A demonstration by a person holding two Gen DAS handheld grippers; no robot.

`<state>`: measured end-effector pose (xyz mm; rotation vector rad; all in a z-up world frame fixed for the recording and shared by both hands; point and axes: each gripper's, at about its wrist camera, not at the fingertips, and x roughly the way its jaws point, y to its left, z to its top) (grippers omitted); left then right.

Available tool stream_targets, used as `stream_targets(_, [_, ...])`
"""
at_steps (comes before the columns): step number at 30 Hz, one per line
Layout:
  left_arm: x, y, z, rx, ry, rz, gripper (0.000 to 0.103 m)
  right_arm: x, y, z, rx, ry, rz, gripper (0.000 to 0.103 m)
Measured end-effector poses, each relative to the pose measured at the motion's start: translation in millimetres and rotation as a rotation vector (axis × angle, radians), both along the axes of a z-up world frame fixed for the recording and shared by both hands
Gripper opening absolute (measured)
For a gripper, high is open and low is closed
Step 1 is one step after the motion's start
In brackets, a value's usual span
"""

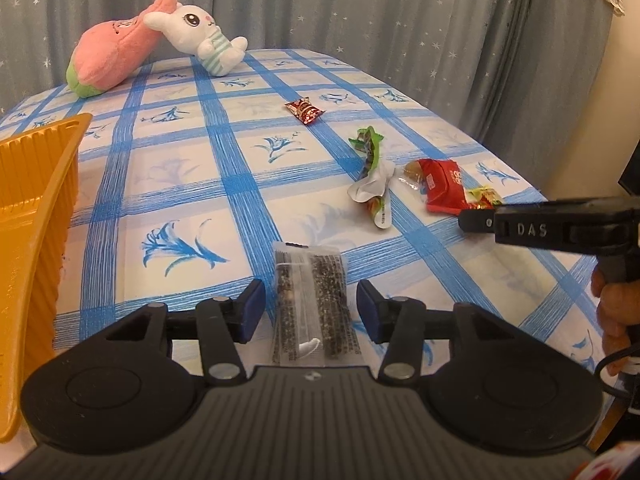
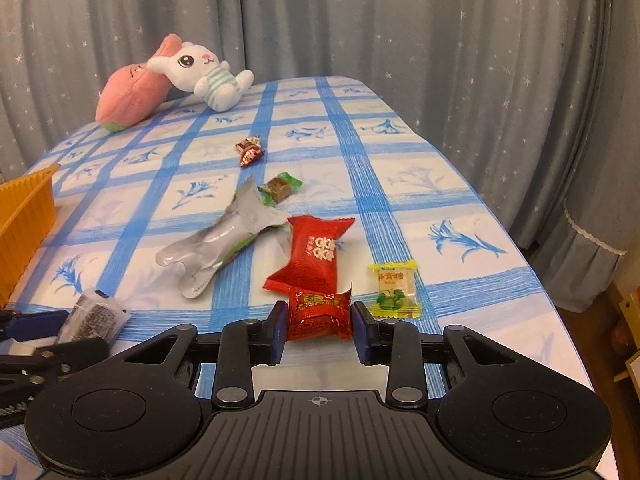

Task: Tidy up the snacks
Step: 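Grasp the dark seaweed packet with the left tool while the right tool grasps a red candy, then carry both snacks over the orange tray and open both tools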

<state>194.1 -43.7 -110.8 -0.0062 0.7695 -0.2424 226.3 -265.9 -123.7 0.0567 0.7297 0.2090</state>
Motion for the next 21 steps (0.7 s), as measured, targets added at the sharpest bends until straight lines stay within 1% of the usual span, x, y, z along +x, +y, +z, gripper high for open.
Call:
stream_targets(4, [-0.7,-4.2,-1.8,0.035,-0.003,-0.006,0.044,-4.0,2.2,5.7,0.008,-0.012,0.007,0.034])
stream_targets(7, [-0.5,-7.5,-3.7,0.074,-0.003,-0.010,0.037,-5.6,4.4,7.2,0.013,-0.009,0.011,0.034])
stream_targets(9, [-2.7,-10.8,-2.6,0.101,-0.008,-0.005,0.035,-6.3,5.3,8.0,0.021,-0.008,0.013,0.034])
stream_targets(13, [-7.9,-12.0,0.6,0.098,-0.012,0.003,0.034,-11.8,7.1,11.9,0.027,-0.016,0.023,0.034])
stream_targets(21, [-29.0,-9.7,18.8,0.050,-0.027,0.042,0.034,-27.0,7.3,30.2,0.040,-0.050,0.041,0.034])
